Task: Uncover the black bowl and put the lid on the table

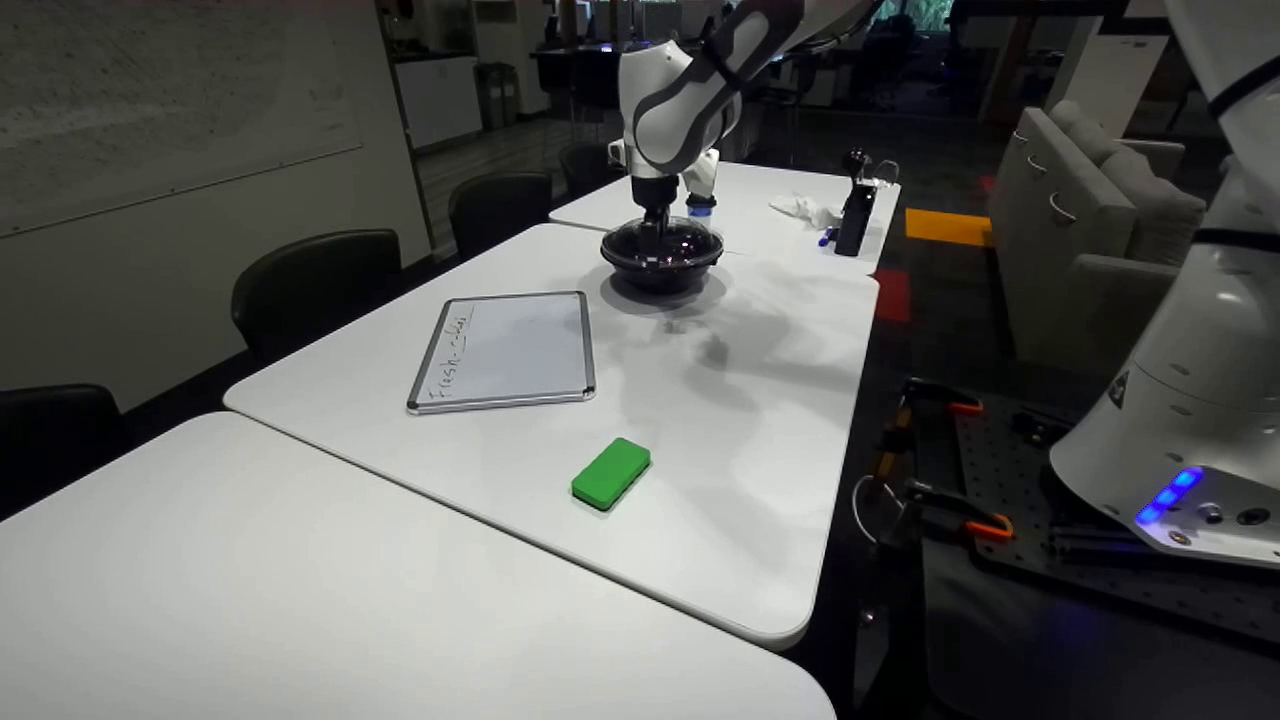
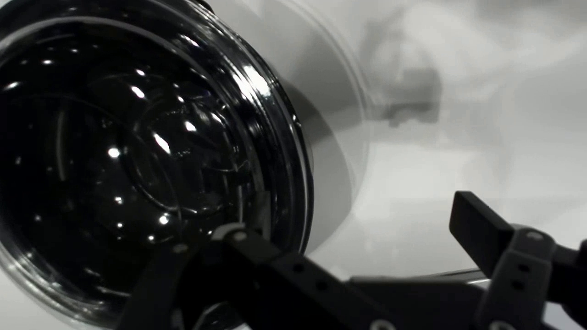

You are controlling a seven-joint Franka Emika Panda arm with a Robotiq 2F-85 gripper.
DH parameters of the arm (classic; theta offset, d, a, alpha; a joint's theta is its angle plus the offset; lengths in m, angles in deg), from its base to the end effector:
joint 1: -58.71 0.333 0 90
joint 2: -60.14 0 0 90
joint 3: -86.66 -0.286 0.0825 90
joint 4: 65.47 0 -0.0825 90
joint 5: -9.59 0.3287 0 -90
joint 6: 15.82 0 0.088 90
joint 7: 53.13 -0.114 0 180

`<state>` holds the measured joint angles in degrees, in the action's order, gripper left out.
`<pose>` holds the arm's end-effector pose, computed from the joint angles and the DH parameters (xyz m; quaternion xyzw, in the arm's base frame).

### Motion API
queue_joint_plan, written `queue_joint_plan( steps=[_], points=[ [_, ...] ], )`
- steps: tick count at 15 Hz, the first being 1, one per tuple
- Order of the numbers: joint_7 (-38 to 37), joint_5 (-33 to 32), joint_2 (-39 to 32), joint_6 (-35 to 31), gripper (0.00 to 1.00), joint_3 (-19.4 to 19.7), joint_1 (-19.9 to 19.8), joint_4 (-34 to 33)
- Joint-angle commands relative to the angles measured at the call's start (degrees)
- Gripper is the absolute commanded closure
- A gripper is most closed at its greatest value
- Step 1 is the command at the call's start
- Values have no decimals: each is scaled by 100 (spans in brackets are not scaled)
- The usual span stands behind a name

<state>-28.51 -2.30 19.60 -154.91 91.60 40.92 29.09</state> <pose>0.5877 -0.2409 0.2161 0.9892 0.1033 -0.0078 0.1036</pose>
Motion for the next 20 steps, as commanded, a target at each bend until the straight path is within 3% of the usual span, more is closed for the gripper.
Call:
queue_joint_plan(
  steps=[1,16,20],
  points=[
    [345,233,-34,-105,0,-190,-153,41],
    [360,606,-251,-36,0,-229,-382,-176],
    [365,679,-295,10,7,-231,-442,-257]
  ],
)
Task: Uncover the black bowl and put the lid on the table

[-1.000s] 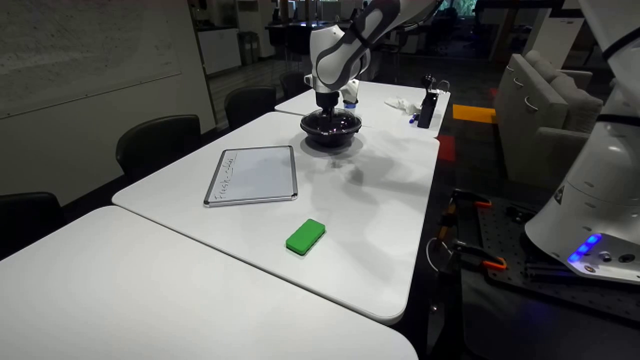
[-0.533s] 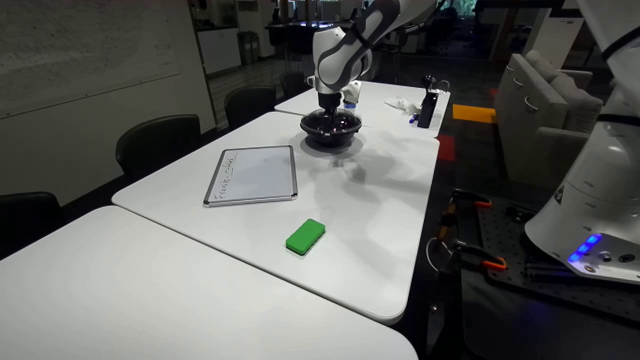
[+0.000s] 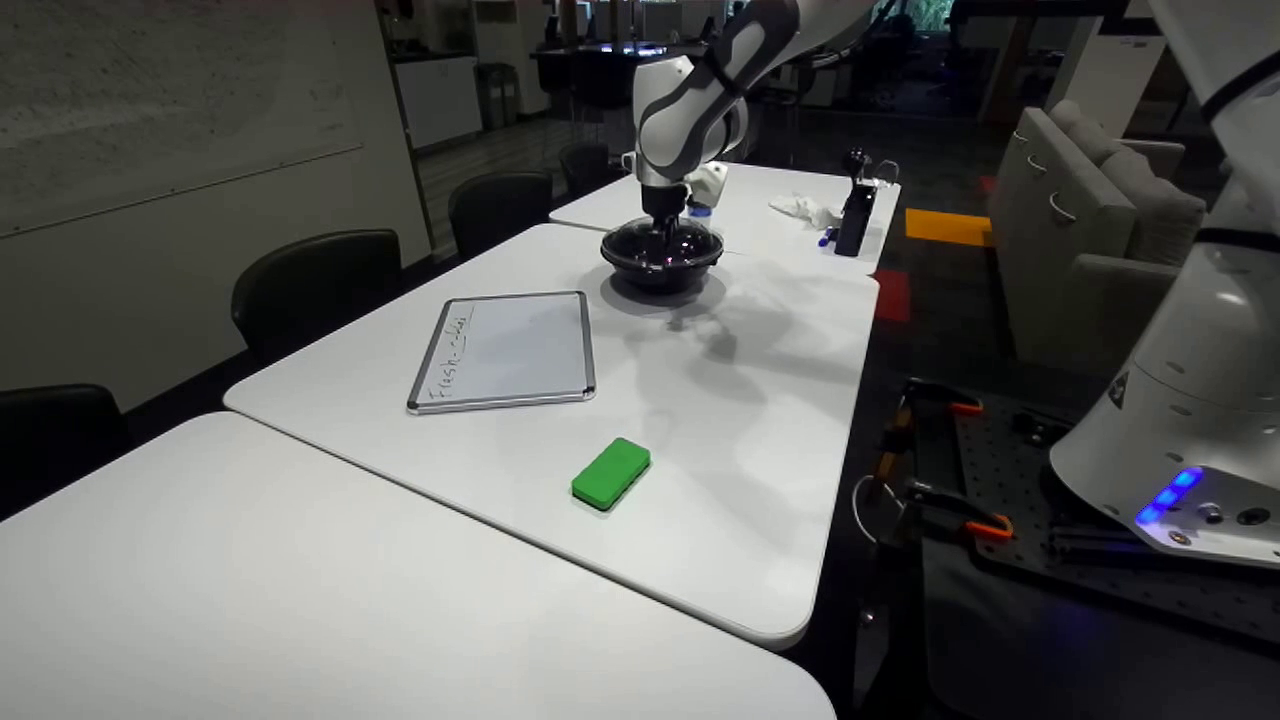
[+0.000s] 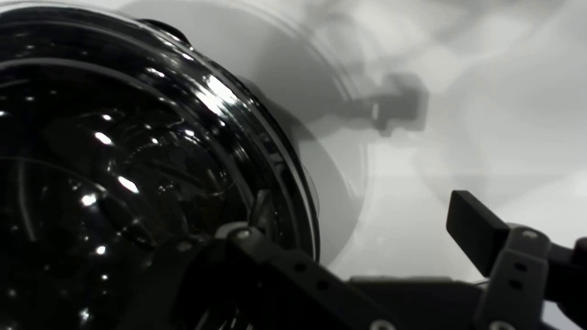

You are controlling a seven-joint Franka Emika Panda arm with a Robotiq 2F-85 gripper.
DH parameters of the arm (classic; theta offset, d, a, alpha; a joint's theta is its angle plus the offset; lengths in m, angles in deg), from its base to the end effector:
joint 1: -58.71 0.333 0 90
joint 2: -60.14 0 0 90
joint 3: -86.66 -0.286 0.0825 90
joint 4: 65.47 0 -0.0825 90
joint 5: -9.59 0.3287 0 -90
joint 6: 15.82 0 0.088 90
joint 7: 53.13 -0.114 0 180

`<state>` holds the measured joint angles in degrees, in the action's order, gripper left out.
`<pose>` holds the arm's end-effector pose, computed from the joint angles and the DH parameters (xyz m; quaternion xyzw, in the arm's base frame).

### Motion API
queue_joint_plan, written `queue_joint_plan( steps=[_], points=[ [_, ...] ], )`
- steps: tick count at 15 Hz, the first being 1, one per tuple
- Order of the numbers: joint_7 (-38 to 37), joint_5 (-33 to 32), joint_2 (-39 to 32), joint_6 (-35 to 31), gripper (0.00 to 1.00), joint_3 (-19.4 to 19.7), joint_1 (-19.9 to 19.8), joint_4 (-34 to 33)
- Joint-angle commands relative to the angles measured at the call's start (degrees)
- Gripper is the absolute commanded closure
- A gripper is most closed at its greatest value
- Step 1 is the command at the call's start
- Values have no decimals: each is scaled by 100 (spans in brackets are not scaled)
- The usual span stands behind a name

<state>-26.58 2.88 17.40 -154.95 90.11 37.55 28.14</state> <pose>0.5787 -0.2611 0.1973 0.9956 0.0686 -0.0038 0.0642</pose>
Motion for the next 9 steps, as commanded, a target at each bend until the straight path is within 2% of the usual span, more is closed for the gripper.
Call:
queue_joint_plan(
  steps=[1,2,7,9],
  points=[
    [178,171,-86,24,17,-81,-114,-178],
    [183,172,-94,31,27,-78,-118,-192],
    [189,158,-148,45,62,-75,-131,-264],
    [190,162,-163,51,70,-77,-141,-286]
  ],
)
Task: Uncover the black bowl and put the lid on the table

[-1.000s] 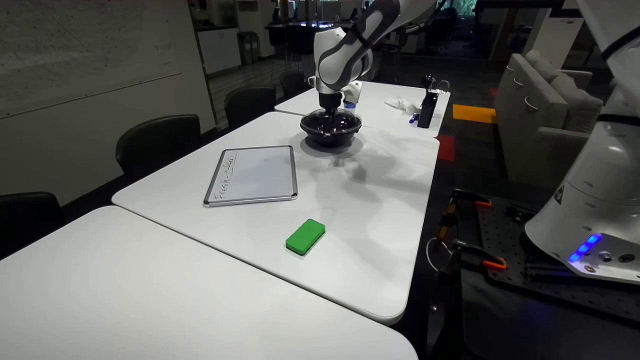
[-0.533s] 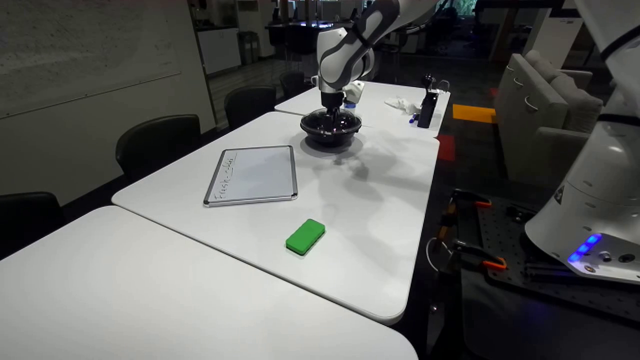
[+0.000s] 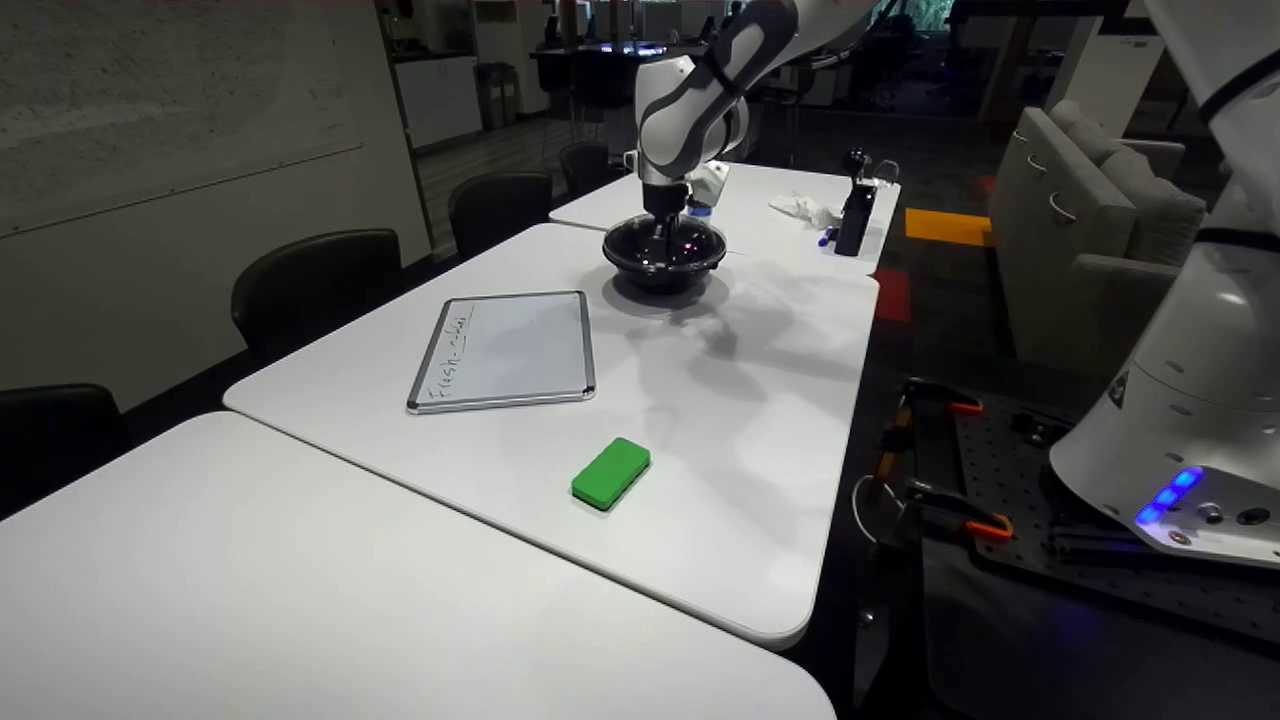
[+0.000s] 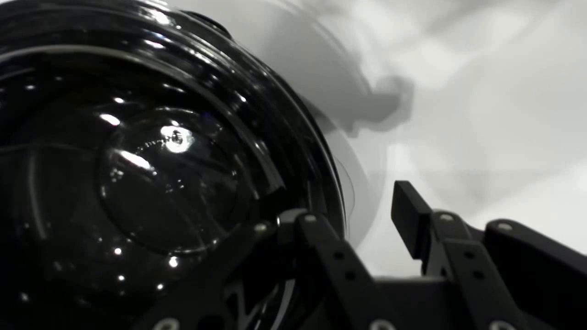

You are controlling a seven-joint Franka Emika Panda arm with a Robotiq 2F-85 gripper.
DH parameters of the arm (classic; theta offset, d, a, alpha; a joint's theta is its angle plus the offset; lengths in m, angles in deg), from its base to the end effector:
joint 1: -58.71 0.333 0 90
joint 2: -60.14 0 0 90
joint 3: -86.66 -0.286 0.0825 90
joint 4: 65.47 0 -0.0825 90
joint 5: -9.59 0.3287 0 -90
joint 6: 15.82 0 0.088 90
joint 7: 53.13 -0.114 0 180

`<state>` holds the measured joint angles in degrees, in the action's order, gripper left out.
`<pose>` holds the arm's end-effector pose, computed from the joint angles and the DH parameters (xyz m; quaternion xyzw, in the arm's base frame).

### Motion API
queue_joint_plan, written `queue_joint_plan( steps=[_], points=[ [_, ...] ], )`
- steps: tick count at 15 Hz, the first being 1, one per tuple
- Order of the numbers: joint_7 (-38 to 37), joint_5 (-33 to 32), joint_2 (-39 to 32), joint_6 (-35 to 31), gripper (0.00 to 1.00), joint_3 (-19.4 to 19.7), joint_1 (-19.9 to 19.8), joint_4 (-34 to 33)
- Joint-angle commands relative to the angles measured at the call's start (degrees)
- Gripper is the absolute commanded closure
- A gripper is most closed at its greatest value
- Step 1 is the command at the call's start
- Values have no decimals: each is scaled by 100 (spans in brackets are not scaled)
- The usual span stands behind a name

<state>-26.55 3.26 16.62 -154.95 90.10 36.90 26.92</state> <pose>0.5798 -0.2690 0.1968 0.9961 0.0611 0.0001 0.0642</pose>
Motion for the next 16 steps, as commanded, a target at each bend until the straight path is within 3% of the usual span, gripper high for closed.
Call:
queue_joint_plan(
  steps=[1,2,7,9,10,11,14,16],
  points=[
    [184,125,-91,53,72,-75,-78,-174],
    [189,133,-101,56,76,-79,-90,-188],
    [188,142,-183,97,67,-76,-124,-287],
    [185,143,-217,108,69,-74,-138,-328],
    [183,145,-230,107,88,-74,-147,-345],
    [179,146,-236,105,93,-73,-154,-355],
    [176,151,-213,88,100,-74,-176,-350],
    [177,151,-168,58,97,-72,-186,-321]
  ],
)
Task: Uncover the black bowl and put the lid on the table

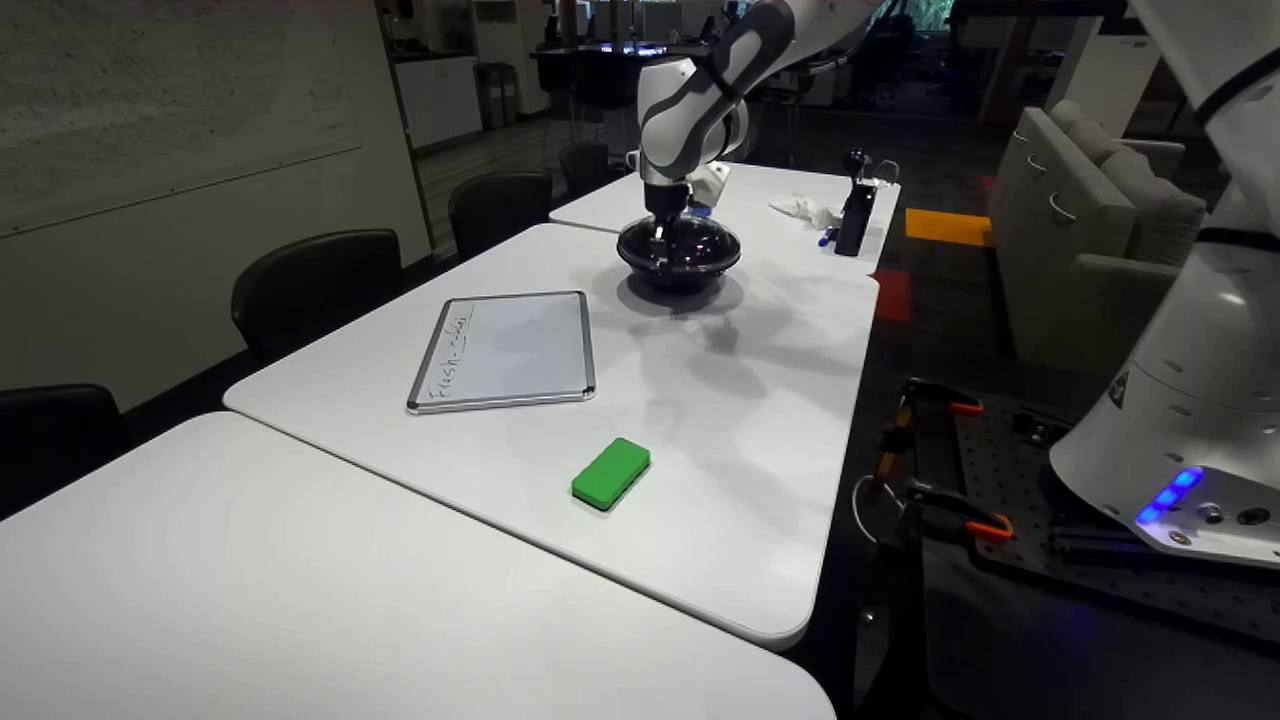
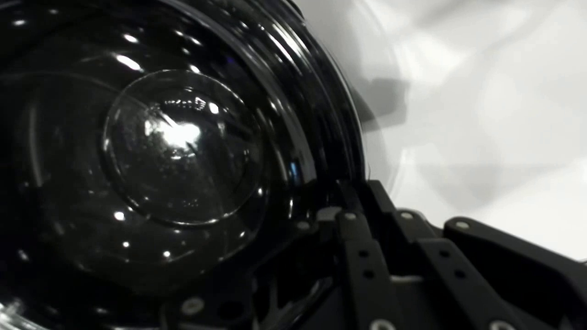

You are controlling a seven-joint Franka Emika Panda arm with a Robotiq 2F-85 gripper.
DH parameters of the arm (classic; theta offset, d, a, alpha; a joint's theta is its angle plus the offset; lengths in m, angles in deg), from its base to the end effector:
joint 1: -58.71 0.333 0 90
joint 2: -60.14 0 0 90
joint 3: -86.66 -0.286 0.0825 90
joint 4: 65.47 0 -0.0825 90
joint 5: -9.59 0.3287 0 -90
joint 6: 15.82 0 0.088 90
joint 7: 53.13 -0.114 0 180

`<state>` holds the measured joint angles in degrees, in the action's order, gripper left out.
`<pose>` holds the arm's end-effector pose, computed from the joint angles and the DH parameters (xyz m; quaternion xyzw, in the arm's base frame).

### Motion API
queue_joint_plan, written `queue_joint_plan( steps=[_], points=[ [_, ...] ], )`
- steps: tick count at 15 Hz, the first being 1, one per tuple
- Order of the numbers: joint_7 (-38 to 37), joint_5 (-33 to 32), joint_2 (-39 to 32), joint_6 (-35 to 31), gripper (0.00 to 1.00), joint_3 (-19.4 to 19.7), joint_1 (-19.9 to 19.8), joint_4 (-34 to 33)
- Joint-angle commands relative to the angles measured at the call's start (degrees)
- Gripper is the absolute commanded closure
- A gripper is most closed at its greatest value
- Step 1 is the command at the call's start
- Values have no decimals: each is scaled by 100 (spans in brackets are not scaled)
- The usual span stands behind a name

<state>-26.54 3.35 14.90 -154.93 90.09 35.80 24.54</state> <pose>0.5817 -0.2829 0.1934 0.9964 0.0516 0.0044 0.0669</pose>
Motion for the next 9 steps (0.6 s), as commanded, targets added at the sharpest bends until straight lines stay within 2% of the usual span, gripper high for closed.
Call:
queue_joint_plan(
  steps=[1,9],
  points=[
    [179,137,58,30,98,-69,-81,-44],
    [67,87,579,-36,98,9,-27,217]
  ],
)
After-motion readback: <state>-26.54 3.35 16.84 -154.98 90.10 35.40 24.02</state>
